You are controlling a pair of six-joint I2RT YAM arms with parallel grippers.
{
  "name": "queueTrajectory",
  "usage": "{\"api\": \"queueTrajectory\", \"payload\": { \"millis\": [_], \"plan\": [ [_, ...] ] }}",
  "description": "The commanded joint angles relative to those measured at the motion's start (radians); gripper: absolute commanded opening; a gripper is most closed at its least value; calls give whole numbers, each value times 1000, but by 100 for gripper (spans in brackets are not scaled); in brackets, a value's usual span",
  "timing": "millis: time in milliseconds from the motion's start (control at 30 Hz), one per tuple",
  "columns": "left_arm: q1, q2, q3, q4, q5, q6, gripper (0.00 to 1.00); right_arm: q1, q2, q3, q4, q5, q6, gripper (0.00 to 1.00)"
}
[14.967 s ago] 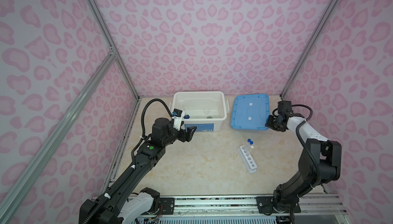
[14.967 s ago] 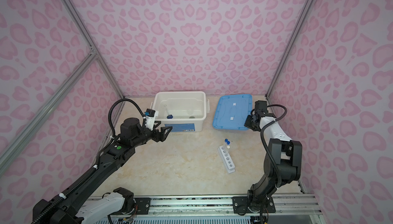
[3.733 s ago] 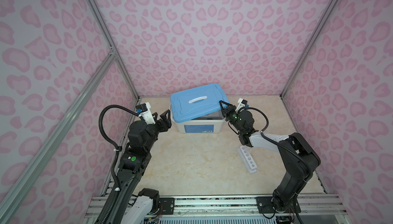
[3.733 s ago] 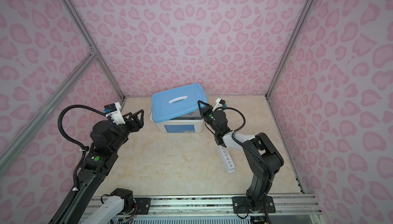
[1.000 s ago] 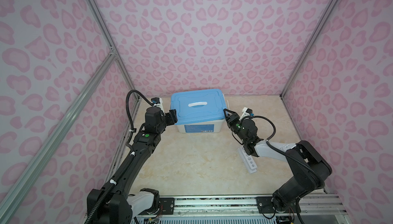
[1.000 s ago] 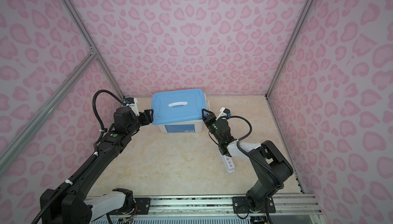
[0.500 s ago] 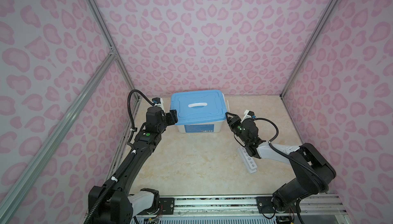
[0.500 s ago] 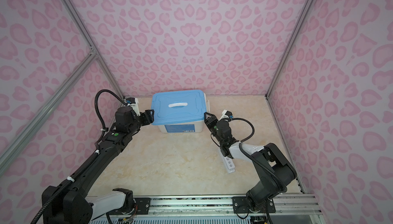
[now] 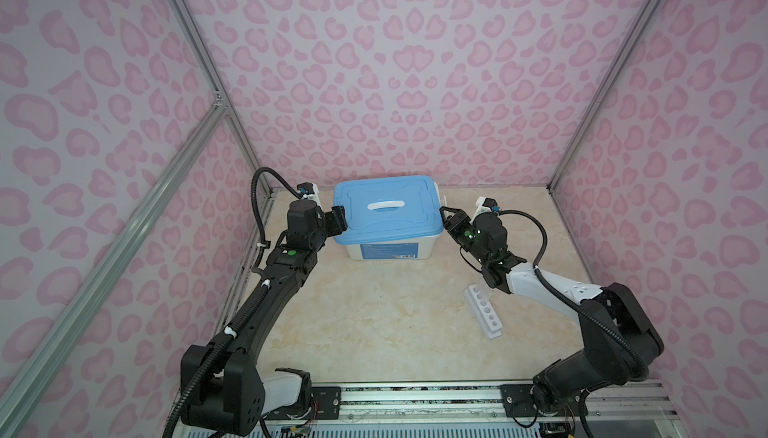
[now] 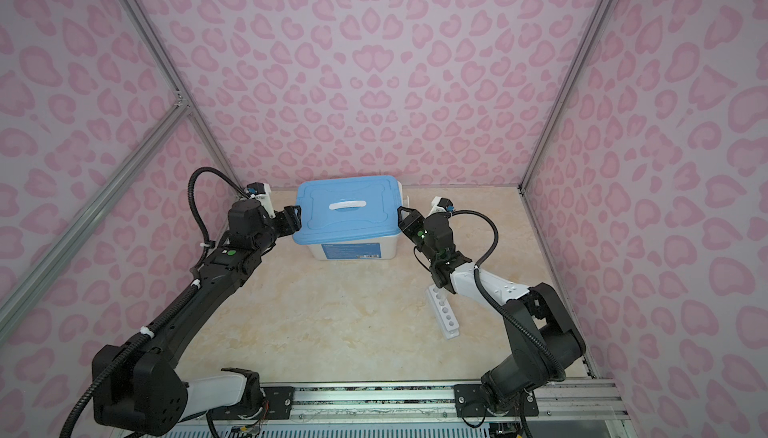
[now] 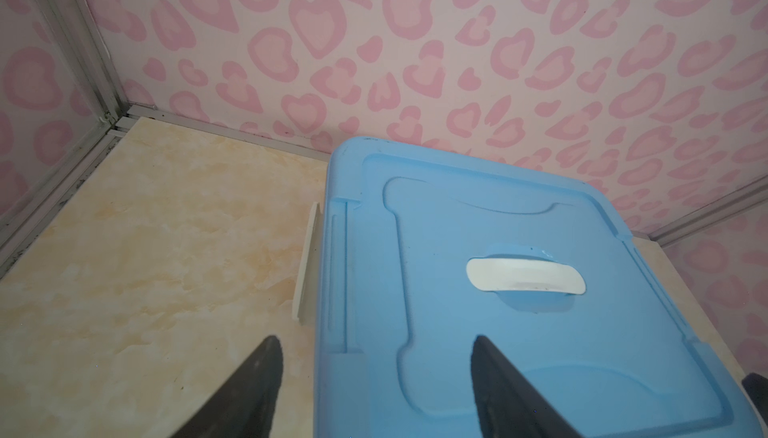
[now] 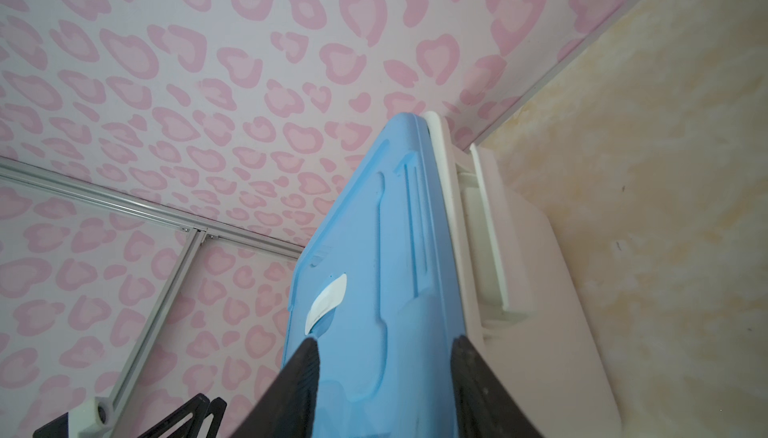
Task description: Organize the chemistry lab equipment
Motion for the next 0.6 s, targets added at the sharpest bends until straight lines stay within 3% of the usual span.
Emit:
{"api": "queueTrajectory", "payload": {
  "millis": [0,233,567],
  "plan": [
    [17,36,33,52,25,-22,74,-8,7,136,-277,-51,-221,52],
    [39,123,90,47,59,-22,73,-27,153,517,-766,-73,-545,57],
    [60,202,129,43,82,-19,73,-35,358,870,-1105,-49,-790,65]
  ]
}}
